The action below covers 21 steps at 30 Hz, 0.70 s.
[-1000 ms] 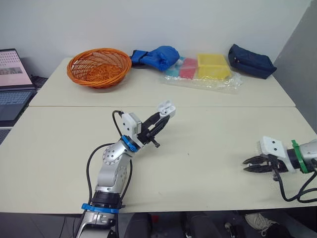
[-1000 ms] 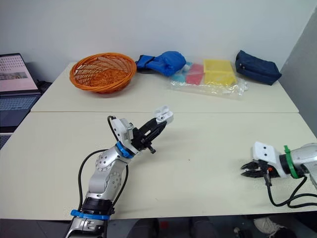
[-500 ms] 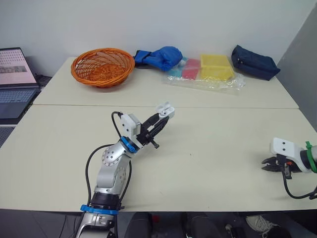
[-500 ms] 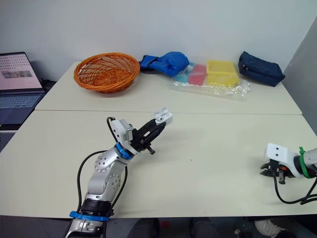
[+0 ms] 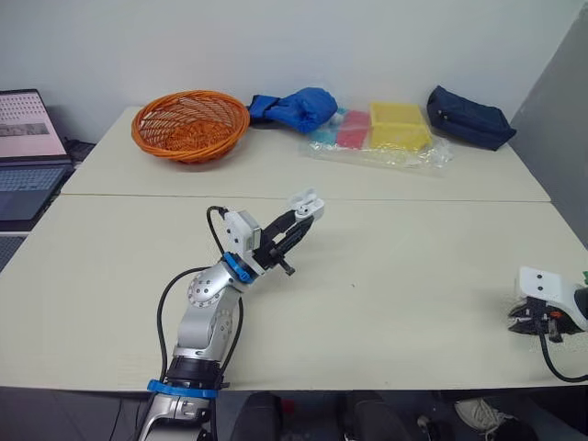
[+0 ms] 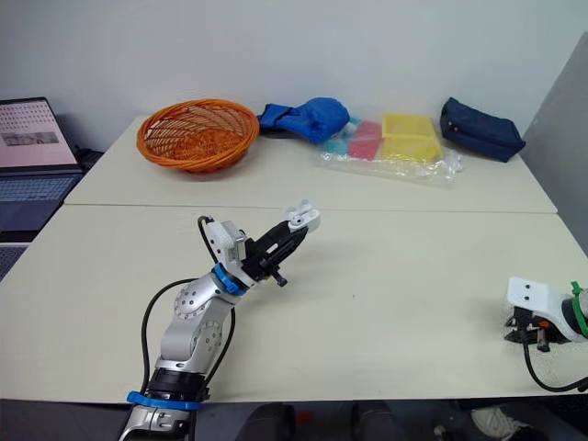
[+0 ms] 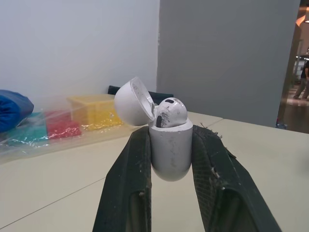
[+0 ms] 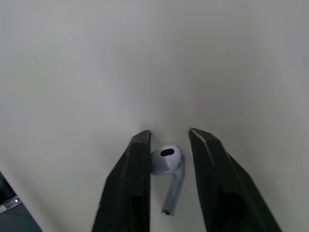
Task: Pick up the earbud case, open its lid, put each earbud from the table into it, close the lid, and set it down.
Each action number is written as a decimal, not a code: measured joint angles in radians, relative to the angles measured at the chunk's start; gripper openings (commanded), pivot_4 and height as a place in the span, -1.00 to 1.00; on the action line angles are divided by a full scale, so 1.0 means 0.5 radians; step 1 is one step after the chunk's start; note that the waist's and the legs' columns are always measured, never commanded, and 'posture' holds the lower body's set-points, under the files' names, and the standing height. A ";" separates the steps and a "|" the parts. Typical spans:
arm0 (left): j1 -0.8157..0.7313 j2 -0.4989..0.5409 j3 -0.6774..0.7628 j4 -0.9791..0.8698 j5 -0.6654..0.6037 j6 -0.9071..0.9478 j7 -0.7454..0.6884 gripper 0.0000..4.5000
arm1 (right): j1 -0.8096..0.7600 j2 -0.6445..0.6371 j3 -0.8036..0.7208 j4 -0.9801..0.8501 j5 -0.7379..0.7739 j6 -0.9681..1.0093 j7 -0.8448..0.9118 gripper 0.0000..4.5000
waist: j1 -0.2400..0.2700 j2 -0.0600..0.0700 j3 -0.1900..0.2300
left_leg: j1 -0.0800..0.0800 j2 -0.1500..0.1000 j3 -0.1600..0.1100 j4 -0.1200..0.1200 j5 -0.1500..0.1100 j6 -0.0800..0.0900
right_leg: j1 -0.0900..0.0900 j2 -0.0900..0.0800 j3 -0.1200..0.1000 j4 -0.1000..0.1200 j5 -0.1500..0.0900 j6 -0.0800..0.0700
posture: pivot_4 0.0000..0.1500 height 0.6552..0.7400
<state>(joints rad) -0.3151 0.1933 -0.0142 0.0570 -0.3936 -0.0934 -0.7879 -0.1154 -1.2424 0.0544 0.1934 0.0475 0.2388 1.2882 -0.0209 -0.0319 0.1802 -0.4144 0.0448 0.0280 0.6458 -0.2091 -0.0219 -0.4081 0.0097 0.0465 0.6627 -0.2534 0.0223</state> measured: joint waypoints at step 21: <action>0.127 -0.034 -0.009 -0.119 -0.001 0.053 0.043 -0.66 | 0.242 -0.168 -0.070 -0.012 -0.031 -0.026 0.032 0.26 | 0.011 0.001 0.000 | 0.000 0.000 -0.001 -0.001 0.000 0.000 | 0.000 -0.001 -0.002 0.000 0.003 0.006 | 1.00 1.00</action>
<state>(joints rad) -0.2514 0.1764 -0.0187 -0.0024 -0.3939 -0.0669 -0.7665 0.0057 -1.3265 0.0195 0.1877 0.0322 0.2260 1.3040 -0.0154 -0.0315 0.1801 -0.4144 0.0445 0.0273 0.6452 -0.2091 -0.0219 -0.4080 0.0095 0.0455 0.6626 -0.2520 0.0254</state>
